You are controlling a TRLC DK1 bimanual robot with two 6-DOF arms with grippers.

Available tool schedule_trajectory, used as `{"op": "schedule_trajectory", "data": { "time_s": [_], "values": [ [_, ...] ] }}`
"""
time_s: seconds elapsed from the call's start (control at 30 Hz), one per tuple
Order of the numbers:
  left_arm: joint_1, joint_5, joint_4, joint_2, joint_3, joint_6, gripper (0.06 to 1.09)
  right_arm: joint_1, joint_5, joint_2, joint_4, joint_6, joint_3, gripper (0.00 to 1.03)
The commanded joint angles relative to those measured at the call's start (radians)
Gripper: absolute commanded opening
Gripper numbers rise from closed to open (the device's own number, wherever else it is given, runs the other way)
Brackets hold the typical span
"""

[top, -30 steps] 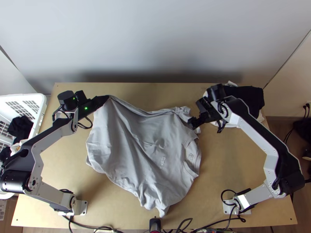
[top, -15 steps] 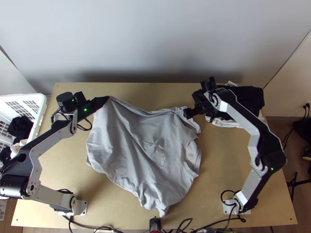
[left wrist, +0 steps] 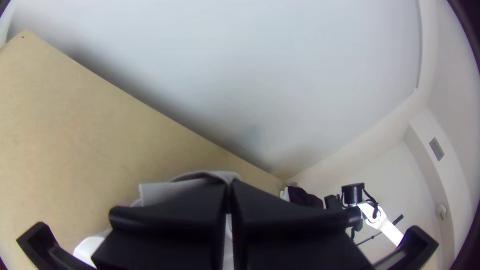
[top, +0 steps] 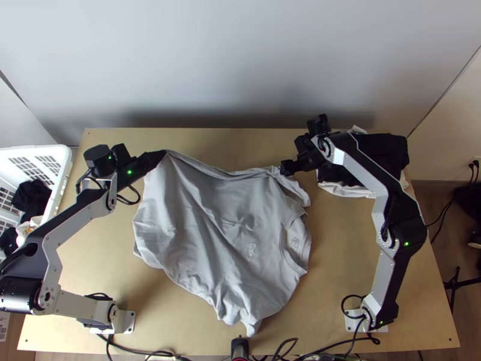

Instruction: Fold the t-shirt

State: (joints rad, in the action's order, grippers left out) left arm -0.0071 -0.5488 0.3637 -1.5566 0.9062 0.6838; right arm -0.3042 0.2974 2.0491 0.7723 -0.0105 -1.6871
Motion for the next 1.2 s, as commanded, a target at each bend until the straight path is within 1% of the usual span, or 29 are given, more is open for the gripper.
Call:
{"op": "schedule_trajectory", "data": {
  "time_s": [0.0,0.07,0.1,0.2,0.3,0.33,0.53,0.73,0.97,1.17],
  "values": [
    [0.006,0.0,0.0,0.018,-0.015,0.0,0.09,0.004,0.023,0.029,0.002,0.024,-0.019,0.64],
    [0.007,0.0,0.0,0.02,-0.016,0.0,0.09,0.0,0.023,0.039,0.002,0.024,-0.023,0.63],
    [0.009,0.0,0.0,0.02,-0.016,0.0,0.09,0.0,0.023,0.043,0.001,0.024,-0.026,0.57],
    [0.01,0.0,0.0,0.026,-0.02,0.0,0.09,-0.001,0.025,0.062,-0.011,0.027,-0.036,0.36],
    [0.01,-0.002,0.0,0.038,-0.026,0.002,0.09,-0.001,0.026,0.072,-0.028,0.027,-0.051,0.1],
    [0.01,-0.002,0.0,0.046,-0.029,0.002,0.09,-0.001,0.025,0.074,-0.036,0.027,-0.057,0.03],
    [0.038,-0.003,0.0,0.073,-0.02,0.008,0.09,0.028,0.025,0.063,-0.039,0.055,-0.134,0.03],
    [0.079,0.01,-0.002,0.015,0.014,0.026,0.09,0.054,0.025,0.08,-0.039,0.057,-0.18,0.03],
    [0.121,0.023,-0.012,-0.076,0.049,0.106,0.09,0.053,0.023,0.086,-0.041,0.063,-0.192,0.03],
    [0.108,0.039,-0.019,-0.114,0.072,0.108,0.09,0.037,0.022,0.088,-0.056,0.061,-0.217,0.03]
  ]
}}
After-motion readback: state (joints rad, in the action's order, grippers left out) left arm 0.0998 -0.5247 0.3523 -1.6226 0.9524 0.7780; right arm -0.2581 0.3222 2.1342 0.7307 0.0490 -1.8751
